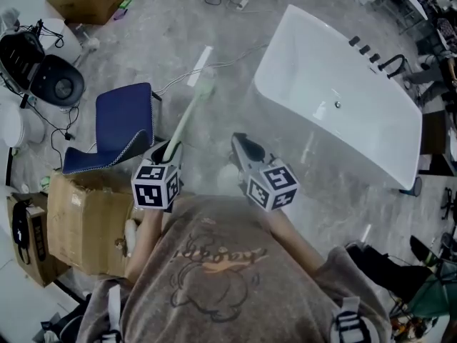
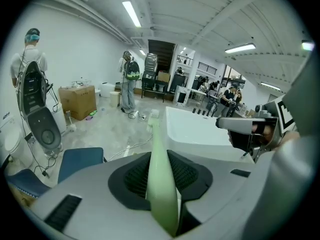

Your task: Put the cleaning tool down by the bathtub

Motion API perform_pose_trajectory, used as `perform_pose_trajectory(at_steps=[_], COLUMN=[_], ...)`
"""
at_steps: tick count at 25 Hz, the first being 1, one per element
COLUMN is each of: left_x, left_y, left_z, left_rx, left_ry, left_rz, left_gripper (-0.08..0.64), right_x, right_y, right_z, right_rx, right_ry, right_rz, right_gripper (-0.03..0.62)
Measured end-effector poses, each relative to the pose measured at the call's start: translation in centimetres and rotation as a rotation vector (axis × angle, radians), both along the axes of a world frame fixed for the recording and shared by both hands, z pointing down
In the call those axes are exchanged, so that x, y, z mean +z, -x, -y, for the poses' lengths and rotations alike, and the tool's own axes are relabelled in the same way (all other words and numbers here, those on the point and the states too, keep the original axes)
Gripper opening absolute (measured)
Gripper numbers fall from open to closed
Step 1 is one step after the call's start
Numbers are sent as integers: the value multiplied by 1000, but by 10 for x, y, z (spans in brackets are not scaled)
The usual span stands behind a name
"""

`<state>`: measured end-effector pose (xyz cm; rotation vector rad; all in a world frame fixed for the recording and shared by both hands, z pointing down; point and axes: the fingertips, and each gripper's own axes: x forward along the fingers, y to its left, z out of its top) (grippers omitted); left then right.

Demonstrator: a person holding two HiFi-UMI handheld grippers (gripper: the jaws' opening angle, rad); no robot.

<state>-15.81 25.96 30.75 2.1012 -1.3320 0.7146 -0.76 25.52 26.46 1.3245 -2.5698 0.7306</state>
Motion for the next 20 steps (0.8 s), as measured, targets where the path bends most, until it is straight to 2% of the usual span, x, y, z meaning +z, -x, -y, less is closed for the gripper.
perform_pose_trajectory(at_steps=[7,12,20], left_x=[0,-2,2], left_y=[-14,-47,-69], left_z=[50,97,132], left_rx=[-38,-61,-102], left_ry=[9,5,17], left_rz=[5,19,16], left_gripper=[104,104,104], right_x=[-4,-5,4], right_y=[-19,-54,-79], right_z=[54,103,141], right_rx=[-38,-59,-91], right_ry=[0,-7,25], right_rz=[-3,2,17], right_gripper=[0,0,0])
